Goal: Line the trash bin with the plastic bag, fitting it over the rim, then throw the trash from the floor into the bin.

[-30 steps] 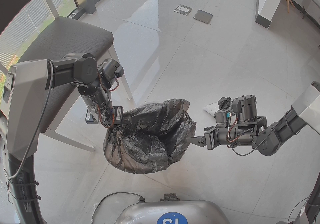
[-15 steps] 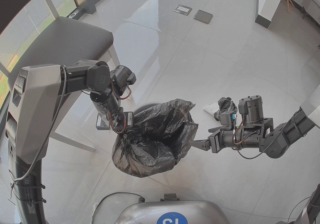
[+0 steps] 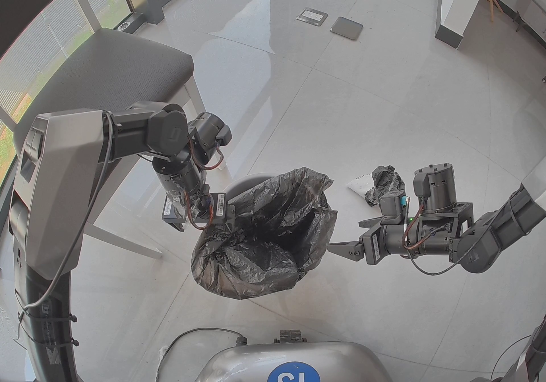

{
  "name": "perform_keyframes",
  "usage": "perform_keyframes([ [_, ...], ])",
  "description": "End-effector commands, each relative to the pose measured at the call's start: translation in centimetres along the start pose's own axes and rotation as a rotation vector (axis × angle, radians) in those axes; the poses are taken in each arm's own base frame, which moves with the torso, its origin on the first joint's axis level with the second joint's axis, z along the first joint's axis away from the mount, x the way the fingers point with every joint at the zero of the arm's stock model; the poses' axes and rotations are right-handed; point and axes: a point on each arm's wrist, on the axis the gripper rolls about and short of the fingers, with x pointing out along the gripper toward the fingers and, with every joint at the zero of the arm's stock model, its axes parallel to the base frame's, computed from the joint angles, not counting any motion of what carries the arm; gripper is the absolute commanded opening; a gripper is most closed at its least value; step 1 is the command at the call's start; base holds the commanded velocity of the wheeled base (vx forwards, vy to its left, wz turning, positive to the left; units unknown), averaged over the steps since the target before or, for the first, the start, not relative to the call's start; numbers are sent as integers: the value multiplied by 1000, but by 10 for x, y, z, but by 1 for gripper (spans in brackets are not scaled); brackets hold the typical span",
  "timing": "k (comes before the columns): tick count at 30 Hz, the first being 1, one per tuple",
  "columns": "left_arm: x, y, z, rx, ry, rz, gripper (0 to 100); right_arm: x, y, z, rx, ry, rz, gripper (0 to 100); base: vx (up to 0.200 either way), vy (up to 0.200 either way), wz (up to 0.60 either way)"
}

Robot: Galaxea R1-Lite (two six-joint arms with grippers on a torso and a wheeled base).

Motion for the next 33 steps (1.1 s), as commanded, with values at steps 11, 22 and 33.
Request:
perform_keyframes([
  [11,-44,-15,-16,75,-46,-45,100,-12,4,-14,-32,38,3,100,0,0,0],
  [22,-124,-8,-39,135,-443,-250,100,-16,8,-20,-57,58,11,100,0,0,0],
  [33,-88,14,-72,310,-639,-227,100,-13,6,3,-88,-40,1,100,0,0,0],
])
